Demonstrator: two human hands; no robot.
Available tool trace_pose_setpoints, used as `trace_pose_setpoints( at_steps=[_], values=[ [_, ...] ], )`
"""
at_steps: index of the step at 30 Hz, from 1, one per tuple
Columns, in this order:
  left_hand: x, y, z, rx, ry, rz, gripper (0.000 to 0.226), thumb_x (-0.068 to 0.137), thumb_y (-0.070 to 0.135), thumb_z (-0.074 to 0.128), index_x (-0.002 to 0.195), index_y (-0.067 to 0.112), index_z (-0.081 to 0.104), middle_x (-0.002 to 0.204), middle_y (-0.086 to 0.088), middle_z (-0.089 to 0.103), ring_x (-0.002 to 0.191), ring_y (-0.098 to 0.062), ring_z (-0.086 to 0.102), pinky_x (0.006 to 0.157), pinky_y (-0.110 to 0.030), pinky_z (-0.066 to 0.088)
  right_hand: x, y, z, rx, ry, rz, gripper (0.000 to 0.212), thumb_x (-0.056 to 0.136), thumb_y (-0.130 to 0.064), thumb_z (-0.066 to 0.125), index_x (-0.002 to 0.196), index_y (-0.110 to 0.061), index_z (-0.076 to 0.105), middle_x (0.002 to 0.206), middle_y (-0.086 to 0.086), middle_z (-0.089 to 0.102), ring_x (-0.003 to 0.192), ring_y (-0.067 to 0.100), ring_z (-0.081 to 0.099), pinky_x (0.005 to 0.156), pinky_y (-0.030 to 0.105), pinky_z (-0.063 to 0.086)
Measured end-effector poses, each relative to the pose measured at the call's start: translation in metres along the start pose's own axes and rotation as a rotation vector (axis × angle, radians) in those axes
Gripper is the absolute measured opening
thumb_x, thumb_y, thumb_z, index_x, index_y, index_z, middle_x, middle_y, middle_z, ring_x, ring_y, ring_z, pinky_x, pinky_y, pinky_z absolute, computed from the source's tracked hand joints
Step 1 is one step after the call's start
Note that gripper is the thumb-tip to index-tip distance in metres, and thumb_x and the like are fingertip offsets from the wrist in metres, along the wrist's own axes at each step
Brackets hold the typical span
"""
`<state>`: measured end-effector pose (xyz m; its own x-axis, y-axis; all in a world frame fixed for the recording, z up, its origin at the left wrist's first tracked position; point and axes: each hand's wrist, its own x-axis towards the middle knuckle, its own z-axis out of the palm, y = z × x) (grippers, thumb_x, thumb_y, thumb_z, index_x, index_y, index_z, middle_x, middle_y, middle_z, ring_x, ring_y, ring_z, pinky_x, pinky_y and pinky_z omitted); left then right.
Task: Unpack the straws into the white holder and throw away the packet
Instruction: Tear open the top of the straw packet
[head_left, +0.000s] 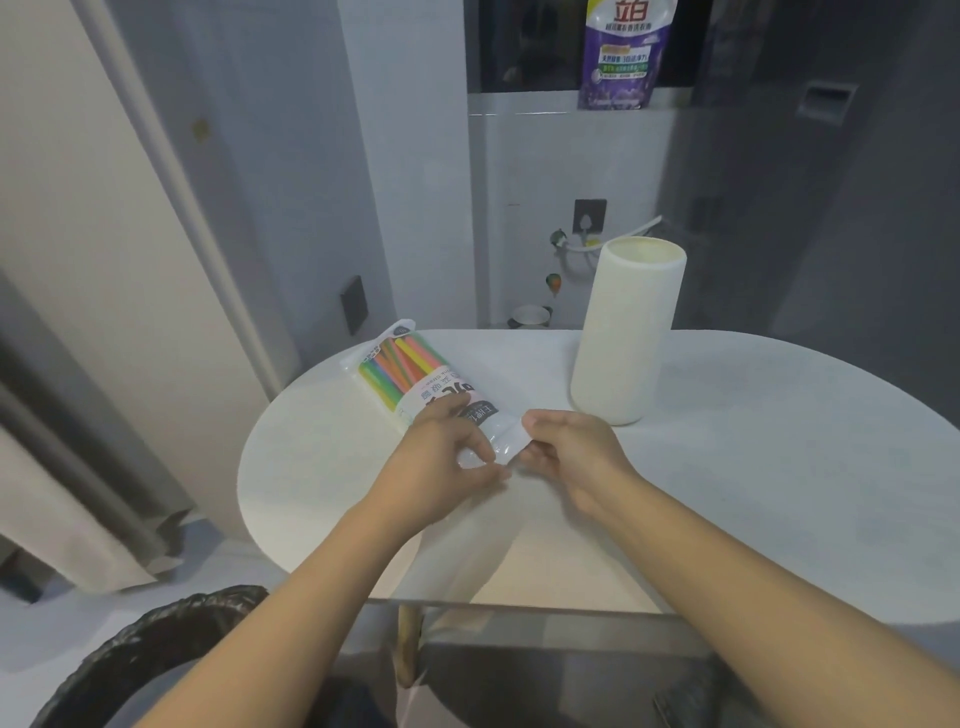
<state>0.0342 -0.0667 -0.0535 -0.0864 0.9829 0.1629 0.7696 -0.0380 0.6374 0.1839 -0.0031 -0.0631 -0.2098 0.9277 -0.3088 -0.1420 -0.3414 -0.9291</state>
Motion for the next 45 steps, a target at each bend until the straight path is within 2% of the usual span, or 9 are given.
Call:
trace_pose_setpoints(
  at_steps=[12,15,21,27,31,33,37,41,45],
  values=[
    [0.000,0.002,0.003,0.028,0.030,0.040,0.008,0.082,0.016,0.066,0.082,0.012,0.073,0.146,-0.003,0.043,0.135,-0.018,0.039,0.105,-0.024,0.032,0.000,-0.003,0.002,0.042,-0.006,0.000,0.007,0.086,-0.003,0.062,0.081,-0.007,0.064,0.073,0.008,0.065,0.060,0.018,0.058,0.049,0.019,0.054],
    [-0.002,0.000,0.004,0.051,0.058,0.087,0.010,0.084,0.013,0.063,0.082,0.008,0.071,0.140,-0.003,0.047,0.132,-0.017,0.041,0.100,-0.018,0.031,-0.002,-0.004,0.003,0.064,-0.015,-0.003,0.006,0.086,-0.002,0.061,0.082,-0.006,0.064,0.073,0.009,0.065,0.060,0.017,0.058,0.050,0.018,0.054],
    [-0.001,0.004,0.000,-0.044,0.156,0.033,0.012,0.084,0.008,0.064,0.075,0.013,0.069,0.133,-0.008,0.047,0.134,-0.021,0.030,0.097,-0.011,0.020,-0.004,-0.001,0.006,0.169,-0.099,-0.037,0.026,0.087,-0.012,0.064,0.108,0.002,0.058,0.094,0.014,0.067,0.079,0.020,0.066,0.079,0.029,0.056],
    [0.000,0.008,-0.006,-0.099,0.197,0.016,0.021,0.084,0.008,0.063,0.070,0.024,0.061,0.132,-0.008,0.048,0.133,-0.017,0.030,0.088,0.001,0.019,-0.016,0.011,0.014,0.059,-0.155,-0.031,0.007,0.085,-0.011,0.065,0.084,-0.006,0.069,0.084,0.010,0.070,0.082,0.020,0.067,0.079,0.028,0.057],
    [-0.001,0.006,-0.006,-0.071,0.167,0.031,0.018,0.085,0.011,0.063,0.072,0.023,0.062,0.129,-0.006,0.050,0.127,-0.015,0.041,0.084,-0.007,0.028,-0.019,0.014,0.016,-0.091,-0.080,-0.162,0.010,0.086,-0.012,0.065,0.086,-0.005,0.072,0.082,0.008,0.072,0.072,0.013,0.067,0.065,0.015,0.054],
    [-0.001,0.005,-0.006,-0.048,0.184,0.061,0.013,0.086,0.011,0.063,0.075,0.018,0.064,0.125,-0.003,0.052,0.119,-0.012,0.049,0.081,-0.001,0.029,-0.019,0.012,0.016,-0.173,-0.070,-0.225,0.010,0.086,-0.014,0.064,0.083,-0.007,0.072,0.079,0.005,0.071,0.068,0.011,0.064,0.062,0.010,0.050],
    [-0.002,0.005,-0.006,0.020,0.269,0.134,0.007,0.084,0.010,0.067,0.089,0.007,0.072,0.121,-0.008,0.062,0.110,-0.013,0.056,0.082,0.005,0.027,-0.017,0.006,0.016,-0.201,-0.097,-0.275,0.016,0.085,-0.012,0.063,0.072,-0.018,0.068,0.076,-0.002,0.067,0.075,0.012,0.061,0.078,0.020,0.048],
    [-0.003,0.007,-0.005,0.018,0.334,0.149,0.004,0.080,0.003,0.067,0.078,0.002,0.071,0.109,-0.006,0.070,0.094,-0.010,0.060,0.075,0.005,0.031,-0.018,0.005,0.017,-0.272,-0.133,-0.308,0.016,0.085,-0.014,0.064,0.069,-0.018,0.065,0.072,-0.002,0.064,0.073,0.011,0.058,0.074,0.024,0.044],
    [-0.001,0.011,-0.004,-0.042,0.362,0.088,0.009,0.077,0.002,0.066,0.070,0.007,0.066,0.094,0.003,0.068,0.087,-0.009,0.059,0.071,-0.010,0.040,-0.019,0.003,0.019,-0.333,-0.113,-0.356,0.012,0.085,-0.015,0.064,0.073,-0.013,0.061,0.080,0.007,0.065,0.076,0.015,0.057,0.075,0.028,0.042]
  ],
)
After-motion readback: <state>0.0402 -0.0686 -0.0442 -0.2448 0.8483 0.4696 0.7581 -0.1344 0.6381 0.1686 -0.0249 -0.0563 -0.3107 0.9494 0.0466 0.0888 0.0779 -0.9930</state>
